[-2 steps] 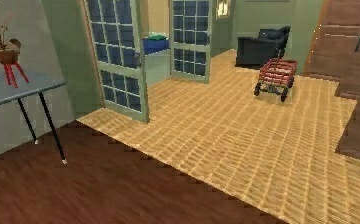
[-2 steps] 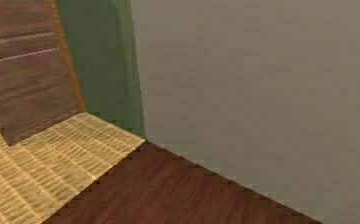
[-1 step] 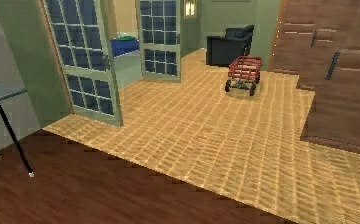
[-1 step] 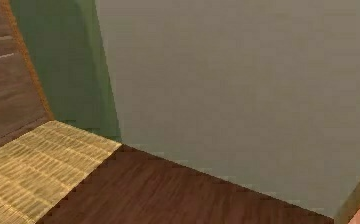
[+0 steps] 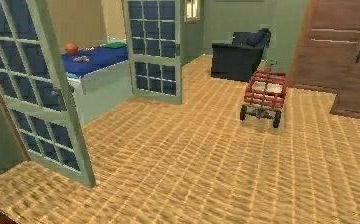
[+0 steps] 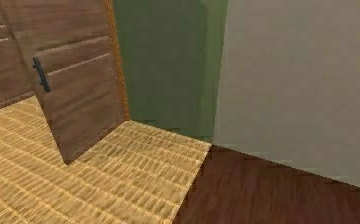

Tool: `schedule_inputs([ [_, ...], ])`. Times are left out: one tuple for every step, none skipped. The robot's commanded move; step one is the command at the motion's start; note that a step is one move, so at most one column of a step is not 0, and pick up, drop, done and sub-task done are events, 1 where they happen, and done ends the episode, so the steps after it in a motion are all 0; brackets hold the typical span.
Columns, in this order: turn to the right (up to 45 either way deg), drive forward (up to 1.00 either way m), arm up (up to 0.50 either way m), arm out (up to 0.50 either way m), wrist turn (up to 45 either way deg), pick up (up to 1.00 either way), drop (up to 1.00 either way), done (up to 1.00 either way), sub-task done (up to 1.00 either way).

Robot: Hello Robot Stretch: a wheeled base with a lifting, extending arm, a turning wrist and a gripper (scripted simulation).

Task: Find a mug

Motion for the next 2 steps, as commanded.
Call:
schedule_inputs([
  [3.0,0.0,0.0,0.0,0.0,0.0,0.0,0.0,0.0],
  [0.0,1.0,0.0,0.0,0.0,0.0,0.0,0.0,0.0],
])
